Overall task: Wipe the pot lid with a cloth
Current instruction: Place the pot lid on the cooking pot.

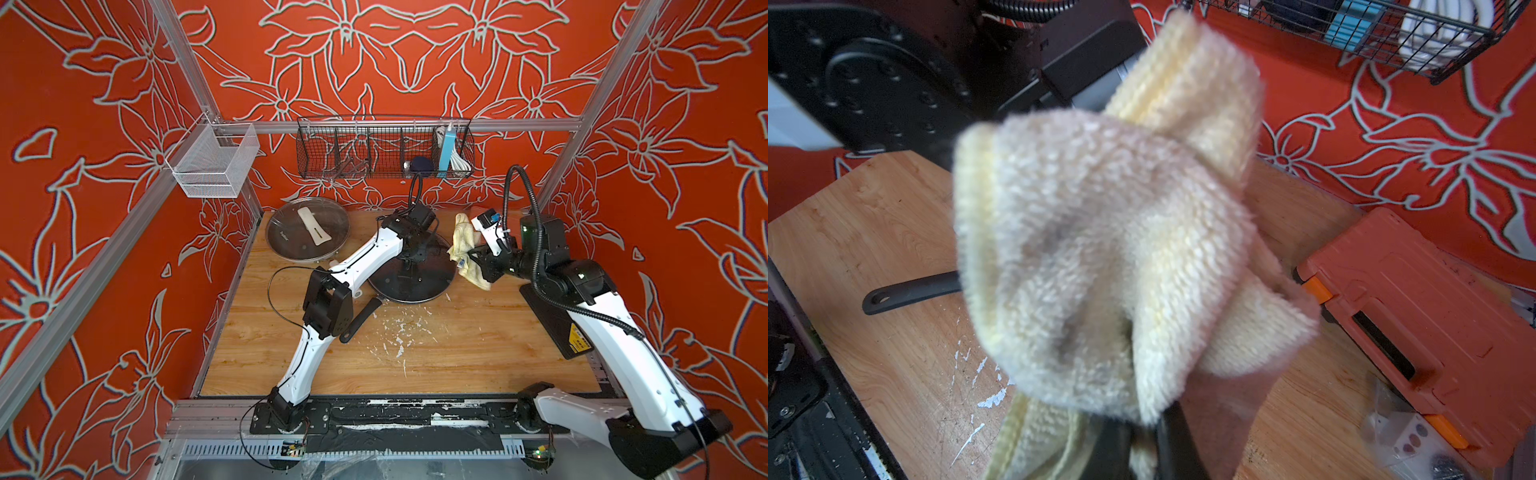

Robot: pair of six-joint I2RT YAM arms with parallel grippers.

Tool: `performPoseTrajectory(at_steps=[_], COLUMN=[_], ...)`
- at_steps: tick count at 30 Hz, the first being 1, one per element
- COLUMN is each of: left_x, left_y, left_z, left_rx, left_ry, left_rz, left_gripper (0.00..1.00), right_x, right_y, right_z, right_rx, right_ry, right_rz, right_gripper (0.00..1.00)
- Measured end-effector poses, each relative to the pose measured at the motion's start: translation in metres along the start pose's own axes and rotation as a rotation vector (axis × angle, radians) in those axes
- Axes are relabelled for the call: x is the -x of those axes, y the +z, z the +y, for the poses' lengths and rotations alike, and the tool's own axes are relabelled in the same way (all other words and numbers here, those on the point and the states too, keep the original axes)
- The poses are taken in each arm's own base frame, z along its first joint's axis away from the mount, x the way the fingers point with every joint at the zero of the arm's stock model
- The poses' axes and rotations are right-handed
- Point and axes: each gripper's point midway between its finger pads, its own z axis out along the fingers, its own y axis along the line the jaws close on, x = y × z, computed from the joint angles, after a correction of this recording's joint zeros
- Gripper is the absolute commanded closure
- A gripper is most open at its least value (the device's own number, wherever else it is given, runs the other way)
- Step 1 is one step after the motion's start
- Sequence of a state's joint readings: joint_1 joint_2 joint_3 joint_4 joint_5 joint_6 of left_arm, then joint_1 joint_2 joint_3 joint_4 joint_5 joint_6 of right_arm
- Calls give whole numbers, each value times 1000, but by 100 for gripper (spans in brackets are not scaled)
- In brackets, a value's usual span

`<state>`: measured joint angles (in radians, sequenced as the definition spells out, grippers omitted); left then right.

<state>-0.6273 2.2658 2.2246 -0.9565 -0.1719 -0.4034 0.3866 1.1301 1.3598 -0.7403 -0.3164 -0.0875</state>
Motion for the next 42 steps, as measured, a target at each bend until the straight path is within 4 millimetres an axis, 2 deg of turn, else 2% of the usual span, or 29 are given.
performPoseTrajectory(at_steps=[9,42], left_x=[-2,-3], left_y=[0,-1], left_z=[5,5], left_rx=[26,5], left_ry=[16,-4], left_rz=[7,22], left_gripper=[100,100], right_x=[0,-2], right_y=[1,5], right_z=[0,0], right_rx=[2,6], right_ry=[0,12], right_rz=[2,13], right_gripper=[100,100])
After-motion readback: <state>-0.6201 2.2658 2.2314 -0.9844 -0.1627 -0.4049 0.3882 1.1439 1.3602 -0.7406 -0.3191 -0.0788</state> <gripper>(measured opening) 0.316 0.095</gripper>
